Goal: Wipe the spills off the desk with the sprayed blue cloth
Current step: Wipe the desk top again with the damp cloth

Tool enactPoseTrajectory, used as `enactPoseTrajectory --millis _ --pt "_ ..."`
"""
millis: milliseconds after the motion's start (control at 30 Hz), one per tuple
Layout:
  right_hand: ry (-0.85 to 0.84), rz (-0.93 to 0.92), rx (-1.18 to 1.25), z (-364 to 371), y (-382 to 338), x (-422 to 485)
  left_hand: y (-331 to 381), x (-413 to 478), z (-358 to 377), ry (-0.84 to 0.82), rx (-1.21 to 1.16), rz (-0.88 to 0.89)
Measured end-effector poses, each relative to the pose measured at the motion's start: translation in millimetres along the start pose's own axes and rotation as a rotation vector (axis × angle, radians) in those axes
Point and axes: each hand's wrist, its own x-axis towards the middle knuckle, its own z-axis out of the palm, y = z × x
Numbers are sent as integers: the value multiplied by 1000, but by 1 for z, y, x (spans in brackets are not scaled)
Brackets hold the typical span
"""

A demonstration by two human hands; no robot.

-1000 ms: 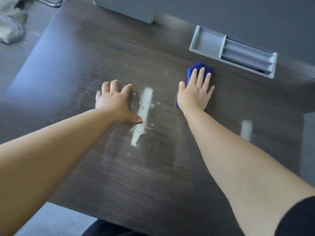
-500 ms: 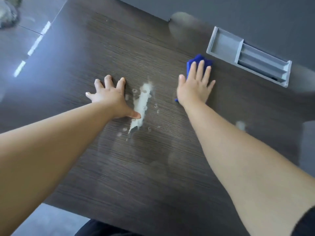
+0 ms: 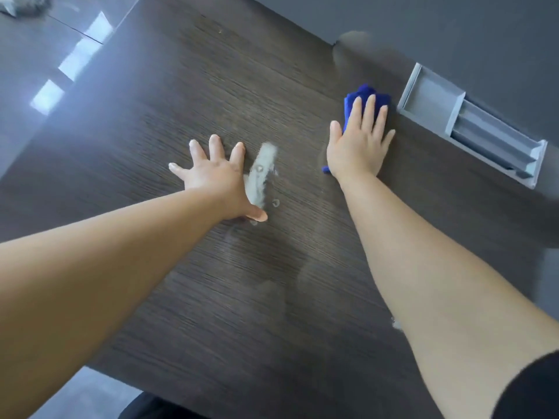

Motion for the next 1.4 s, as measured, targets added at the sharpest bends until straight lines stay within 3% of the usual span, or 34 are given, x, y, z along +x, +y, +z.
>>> enactPoseTrajectory --millis 67,133,200,267,333,467,533,600,667,733,800,867,1000,1067,1133,1233,1267,1333,1400 --pt "-10 -101 26 6 -33 -11 -1 0 0 6 -8 4" --pt "-7 -375 23 11 -38 -38 -1 0 0 5 -12 7" --pt "-27 -689 -16 10 -18 -52 -2 1 1 10 -13 11" --pt "-29 -822 -57 4 9 -32 -3 1 2 12 -17 15" --pt "-20 -687 -69 -2 20 1 -2 1 1 0 -15 23" --pt "29 -214 -48 -1 -28 41 -2 0 -1 -9 -7 15" --pt "23 -177 -25 3 -60 38 -2 -1 -1 -10 -14 15" --pt "11 -328 -31 7 -74 24 -2 -1 -2 -7 -19 15" --pt "-32 -598 -38 5 -66 4 -2 -1 -2 -8 -25 15" --pt "-96 -884 -42 3 -35 -6 -2 -1 -1 -8 -31 18" --pt "-115 -1010 -25 -1 2 1 -4 -1 -1 -10 -30 23" --pt "-79 -917 -2 -5 22 19 -5 -1 -1 -8 -19 29" --pt "17 -372 27 -1 -28 42 -5 -1 -3 -7 -9 31" --pt "34 -199 19 4 -66 32 -4 -2 -3 -8 -8 26" --pt "15 -307 15 10 -84 6 -4 -2 -3 -7 -9 24" --pt "-57 -774 -13 10 -51 -34 -5 -2 -2 -4 -14 32" --pt "-62 -844 -25 8 -31 -36 -6 -2 -2 -2 -16 35" --pt "-40 -749 -40 2 5 -25 -7 -3 -1 3 -23 44" --pt "-31 -484 -42 0 12 -7 -8 -3 -1 8 -39 51"
